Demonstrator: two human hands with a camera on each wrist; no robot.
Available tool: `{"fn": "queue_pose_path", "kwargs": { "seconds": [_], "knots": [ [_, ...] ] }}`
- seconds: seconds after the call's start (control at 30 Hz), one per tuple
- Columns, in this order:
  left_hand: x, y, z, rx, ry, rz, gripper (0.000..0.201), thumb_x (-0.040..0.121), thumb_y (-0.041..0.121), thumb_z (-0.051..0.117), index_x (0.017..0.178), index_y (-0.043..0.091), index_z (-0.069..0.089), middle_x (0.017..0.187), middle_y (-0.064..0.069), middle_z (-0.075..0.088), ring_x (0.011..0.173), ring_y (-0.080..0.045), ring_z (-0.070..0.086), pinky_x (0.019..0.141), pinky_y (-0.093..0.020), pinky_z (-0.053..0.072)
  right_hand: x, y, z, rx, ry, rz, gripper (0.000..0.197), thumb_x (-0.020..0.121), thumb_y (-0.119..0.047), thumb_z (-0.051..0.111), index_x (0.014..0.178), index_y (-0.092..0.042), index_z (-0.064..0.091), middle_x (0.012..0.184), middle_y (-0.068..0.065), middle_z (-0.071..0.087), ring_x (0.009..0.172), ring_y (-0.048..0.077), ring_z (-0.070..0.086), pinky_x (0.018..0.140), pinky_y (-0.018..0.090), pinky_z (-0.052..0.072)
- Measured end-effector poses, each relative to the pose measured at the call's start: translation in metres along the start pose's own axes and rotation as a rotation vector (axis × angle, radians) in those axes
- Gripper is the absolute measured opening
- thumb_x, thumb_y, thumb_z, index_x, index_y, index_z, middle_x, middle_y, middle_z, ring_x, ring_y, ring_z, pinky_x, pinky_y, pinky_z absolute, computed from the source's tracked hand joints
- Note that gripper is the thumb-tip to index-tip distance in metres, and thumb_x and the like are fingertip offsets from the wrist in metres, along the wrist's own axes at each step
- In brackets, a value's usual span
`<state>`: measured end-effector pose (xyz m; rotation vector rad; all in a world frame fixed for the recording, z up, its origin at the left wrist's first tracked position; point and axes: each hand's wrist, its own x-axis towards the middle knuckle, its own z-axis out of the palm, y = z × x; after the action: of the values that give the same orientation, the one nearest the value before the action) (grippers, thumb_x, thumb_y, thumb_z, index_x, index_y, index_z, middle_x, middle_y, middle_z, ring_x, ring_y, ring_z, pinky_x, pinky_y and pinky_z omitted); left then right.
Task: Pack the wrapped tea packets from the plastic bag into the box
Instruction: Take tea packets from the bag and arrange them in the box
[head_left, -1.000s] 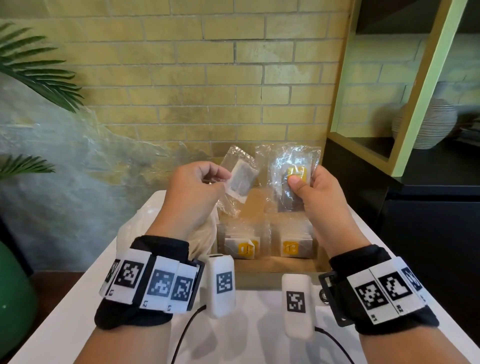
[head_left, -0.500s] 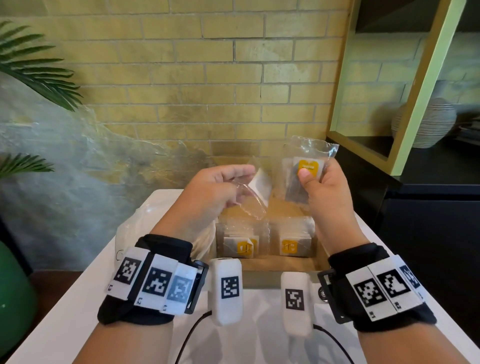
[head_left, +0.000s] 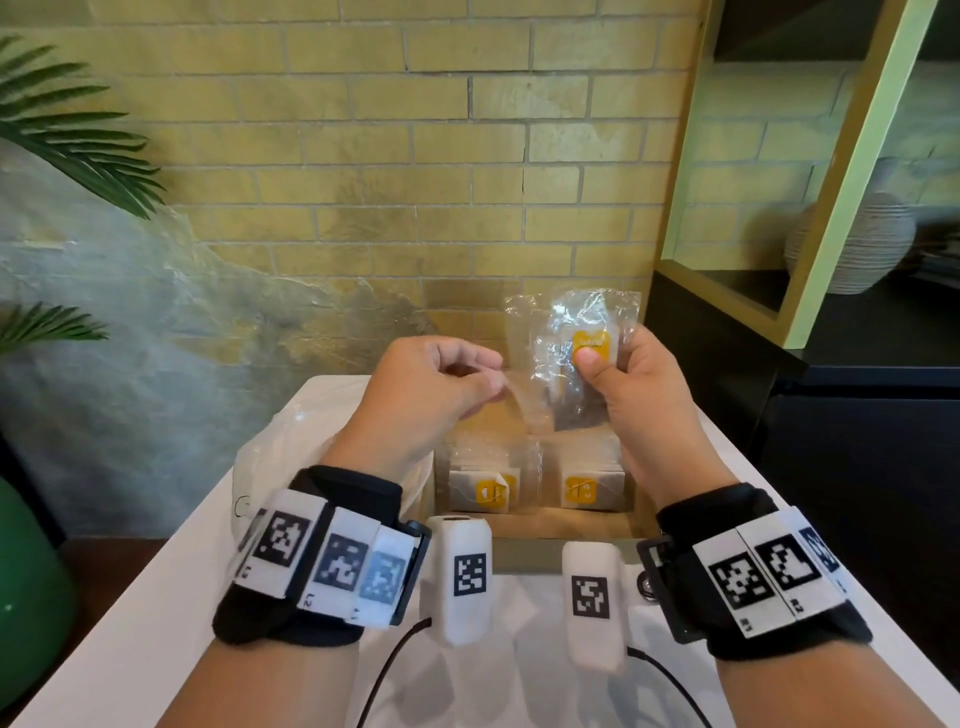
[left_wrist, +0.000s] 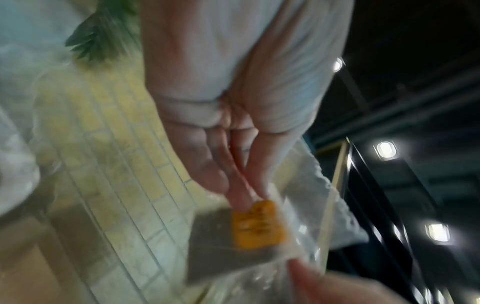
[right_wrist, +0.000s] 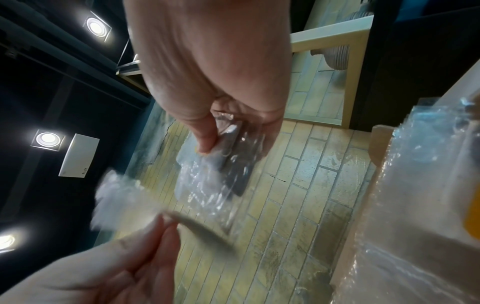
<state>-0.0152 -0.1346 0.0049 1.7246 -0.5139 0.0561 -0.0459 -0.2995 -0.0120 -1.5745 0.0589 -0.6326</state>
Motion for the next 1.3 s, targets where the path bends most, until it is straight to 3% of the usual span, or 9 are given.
{"fn": "queue_pose_path", "kwargs": {
  "seconds": [0.1,0.2,0.33,0.4,0.5,0.63,0.77,1.07,1.3],
  "knots": [
    [0.001,-0.004,0.005,0.201,0.089,0.068,0.021,0.079,0.018,0.073,0.061,0.022,0.063,0.065,0.007,0.058,0.062,-0.004,0.052,0.061,-0.021,0.041,0.001,0.004,0.0,-0.05,-0.003,0.011,0.007,0.09,-0.011,0.057,0.087,-0.017,0.058,0.092,0.015,0.066,0.092,0.038,0.064,0.08,0.057,0.053],
    [0.004,-0.007,0.01,0.221,0.096,0.044,0.025,0.084,0.021,0.068,0.063,0.021,0.054,0.068,0.003,0.054,0.063,-0.009,0.047,0.058,-0.022,0.034,0.003,0.007,-0.001,-0.047,-0.028,0.049,0.009,0.091,-0.009,0.056,0.085,-0.016,0.058,0.089,0.012,0.064,0.085,0.03,0.064,0.078,0.047,0.056],
    [0.009,-0.019,0.02,0.113,0.081,-0.083,0.026,0.085,0.011,0.064,0.072,0.025,0.047,0.079,-0.004,0.059,0.08,-0.023,0.057,0.079,-0.043,0.052,0.001,0.009,-0.002,0.025,-0.128,0.141,0.014,0.092,-0.005,0.052,0.087,-0.016,0.058,0.084,0.004,0.064,0.079,0.018,0.062,0.069,0.03,0.053],
    [0.009,-0.023,0.025,0.053,0.087,-0.158,0.031,0.083,0.006,0.065,0.083,0.031,0.046,0.085,-0.004,0.065,0.09,-0.025,0.064,0.089,-0.05,0.051,0.002,0.012,-0.002,0.024,-0.174,0.194,0.015,0.092,-0.004,0.052,0.087,-0.017,0.057,0.083,0.003,0.064,0.077,0.016,0.061,0.069,0.029,0.051],
    [0.011,-0.029,0.026,0.02,0.058,-0.185,0.033,0.084,0.003,0.064,0.098,0.031,0.051,0.095,-0.005,0.068,0.095,-0.022,0.065,0.091,-0.044,0.052,0.002,0.014,-0.005,-0.022,-0.244,0.282,0.016,0.089,-0.001,0.054,0.084,-0.015,0.057,0.078,0.001,0.062,0.071,0.014,0.059,0.062,0.024,0.049],
    [0.01,-0.033,0.024,0.068,-0.049,-0.218,0.028,0.086,-0.001,0.059,0.072,0.024,0.059,0.074,0.004,0.06,0.073,-0.013,0.056,0.066,-0.026,0.045,0.002,0.019,-0.009,-0.266,-0.315,0.321,0.021,0.082,0.005,0.058,0.074,-0.014,0.054,0.072,0.0,0.056,0.062,0.005,0.056,0.055,0.017,0.042],
    [0.007,-0.038,0.025,0.17,-0.159,-0.33,0.023,0.084,0.006,0.063,0.069,0.021,0.056,0.076,0.003,0.057,0.081,-0.017,0.055,0.059,-0.025,0.038,0.001,0.024,-0.013,-0.493,-0.394,0.371,0.014,0.082,0.0,0.063,0.085,-0.013,0.058,0.082,0.002,0.058,0.078,0.014,0.055,0.065,0.022,0.045],
    [0.006,-0.039,0.024,0.284,-0.266,-0.443,0.022,0.08,-0.001,0.063,0.077,0.02,0.06,0.086,0.003,0.064,0.099,-0.023,0.063,0.09,-0.045,0.053,0.003,0.019,-0.025,-0.642,-0.586,0.461,0.015,0.081,-0.006,0.067,0.083,-0.019,0.061,0.085,-0.001,0.062,0.072,0.011,0.057,0.065,0.024,0.048],
    [0.005,-0.04,0.023,0.279,-0.31,-0.46,0.025,0.078,-0.004,0.067,0.077,0.019,0.06,0.09,0.0,0.062,0.101,-0.023,0.062,0.084,-0.04,0.057,0.0,0.018,-0.021,-0.662,-0.591,0.406,0.014,0.082,-0.008,0.067,0.087,-0.021,0.062,0.092,-0.002,0.064,0.067,0.007,0.054,0.063,0.021,0.045]
  ]
}}
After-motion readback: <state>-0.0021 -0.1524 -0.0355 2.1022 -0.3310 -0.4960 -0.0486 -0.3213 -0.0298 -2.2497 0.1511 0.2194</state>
